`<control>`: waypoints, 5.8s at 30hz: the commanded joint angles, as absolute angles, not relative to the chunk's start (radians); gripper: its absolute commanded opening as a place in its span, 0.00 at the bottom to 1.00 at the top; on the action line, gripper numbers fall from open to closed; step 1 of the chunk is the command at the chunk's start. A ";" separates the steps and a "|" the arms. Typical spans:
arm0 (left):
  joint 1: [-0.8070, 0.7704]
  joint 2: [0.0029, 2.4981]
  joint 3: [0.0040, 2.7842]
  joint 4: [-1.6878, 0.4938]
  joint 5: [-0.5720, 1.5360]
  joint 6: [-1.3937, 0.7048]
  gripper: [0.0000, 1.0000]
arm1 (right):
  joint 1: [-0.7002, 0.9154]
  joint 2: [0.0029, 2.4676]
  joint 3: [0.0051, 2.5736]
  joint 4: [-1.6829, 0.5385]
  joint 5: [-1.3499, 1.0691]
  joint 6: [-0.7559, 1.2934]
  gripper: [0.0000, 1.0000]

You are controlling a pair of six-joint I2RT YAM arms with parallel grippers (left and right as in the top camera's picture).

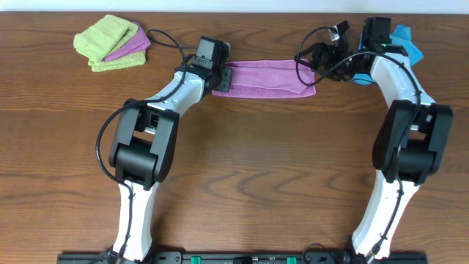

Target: Fold the cloth

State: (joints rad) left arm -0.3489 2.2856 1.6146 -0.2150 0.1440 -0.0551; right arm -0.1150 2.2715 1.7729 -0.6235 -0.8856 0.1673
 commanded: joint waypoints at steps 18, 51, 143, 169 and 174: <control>-0.368 2.328 1.613 -0.252 0.158 -0.056 0.06 | -0.157 2.344 1.776 -0.718 -0.739 0.203 0.99; -0.368 2.328 1.613 -0.262 0.158 -0.055 0.06 | -0.095 2.417 1.776 -0.691 -0.737 0.258 0.21; -0.144 1.899 1.613 -0.449 0.264 -0.087 0.06 | 0.332 2.317 1.886 -0.579 -0.612 0.329 0.01; -0.144 1.899 1.613 -0.448 0.316 -0.086 0.06 | 0.348 2.317 1.886 -0.517 -0.519 0.366 0.56; -0.144 1.899 1.613 -0.443 0.315 -0.086 0.07 | 0.348 2.317 1.886 -0.515 -0.579 0.366 0.99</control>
